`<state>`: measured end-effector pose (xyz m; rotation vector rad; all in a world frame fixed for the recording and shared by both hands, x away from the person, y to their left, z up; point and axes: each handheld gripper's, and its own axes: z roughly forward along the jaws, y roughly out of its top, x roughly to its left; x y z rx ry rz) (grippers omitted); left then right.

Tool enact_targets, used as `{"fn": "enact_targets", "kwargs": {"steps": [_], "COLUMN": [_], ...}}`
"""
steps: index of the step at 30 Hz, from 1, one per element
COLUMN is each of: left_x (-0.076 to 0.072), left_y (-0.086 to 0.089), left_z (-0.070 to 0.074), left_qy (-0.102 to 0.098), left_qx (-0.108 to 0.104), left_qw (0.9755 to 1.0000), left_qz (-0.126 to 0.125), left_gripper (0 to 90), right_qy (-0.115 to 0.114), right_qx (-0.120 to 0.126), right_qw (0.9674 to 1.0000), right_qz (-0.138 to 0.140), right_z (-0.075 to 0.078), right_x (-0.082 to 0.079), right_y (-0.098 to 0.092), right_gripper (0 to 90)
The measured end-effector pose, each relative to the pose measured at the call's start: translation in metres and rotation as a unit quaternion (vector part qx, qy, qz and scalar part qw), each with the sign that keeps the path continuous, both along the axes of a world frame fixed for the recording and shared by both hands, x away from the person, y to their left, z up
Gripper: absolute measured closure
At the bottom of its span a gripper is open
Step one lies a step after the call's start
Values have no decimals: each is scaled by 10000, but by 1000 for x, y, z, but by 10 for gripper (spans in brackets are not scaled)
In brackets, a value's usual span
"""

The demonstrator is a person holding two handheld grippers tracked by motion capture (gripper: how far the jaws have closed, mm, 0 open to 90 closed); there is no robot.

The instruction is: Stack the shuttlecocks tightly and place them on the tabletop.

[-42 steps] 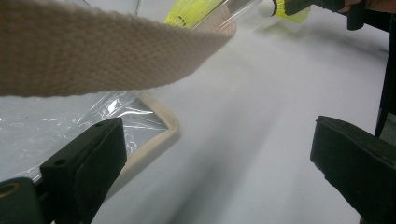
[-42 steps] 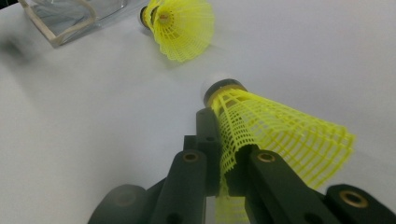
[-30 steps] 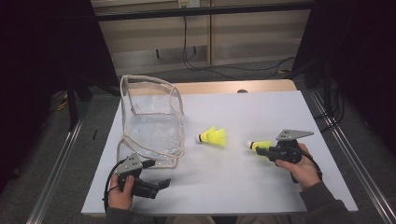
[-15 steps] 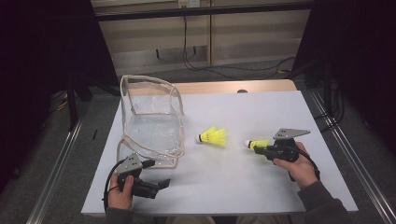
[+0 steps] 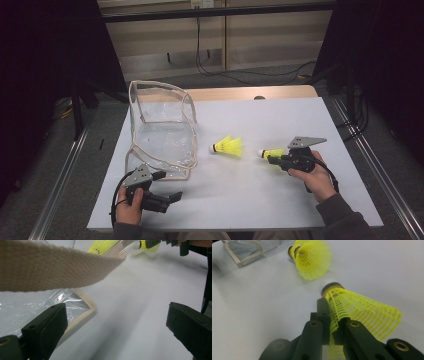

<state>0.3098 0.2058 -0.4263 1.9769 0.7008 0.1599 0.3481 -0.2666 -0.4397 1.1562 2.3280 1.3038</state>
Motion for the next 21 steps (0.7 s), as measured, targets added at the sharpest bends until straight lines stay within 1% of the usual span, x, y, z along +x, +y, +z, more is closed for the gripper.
{"fn": "enact_targets", "kwargs": {"steps": [2, 10, 21], "left_x": [0, 0, 1], "left_y": [0, 0, 0], "left_z": [0, -1, -1], "left_qy": [-4, 0, -2], "left_qx": [-37, -37, -11], "left_qw": [10000, 10000, 10000], "left_qz": [13, 18, -7], "left_gripper": [37, 37, 37], "right_qy": [-22, -24, -31], "right_qx": [6, 0, -3], "right_qw": [10000, 10000, 10000], "right_qz": [15, 78, 72], "right_z": [0, 1, 1], "right_x": [1, 4, 7], "right_y": [1, 8, 9], "right_gripper": [874, 874, 873]}}
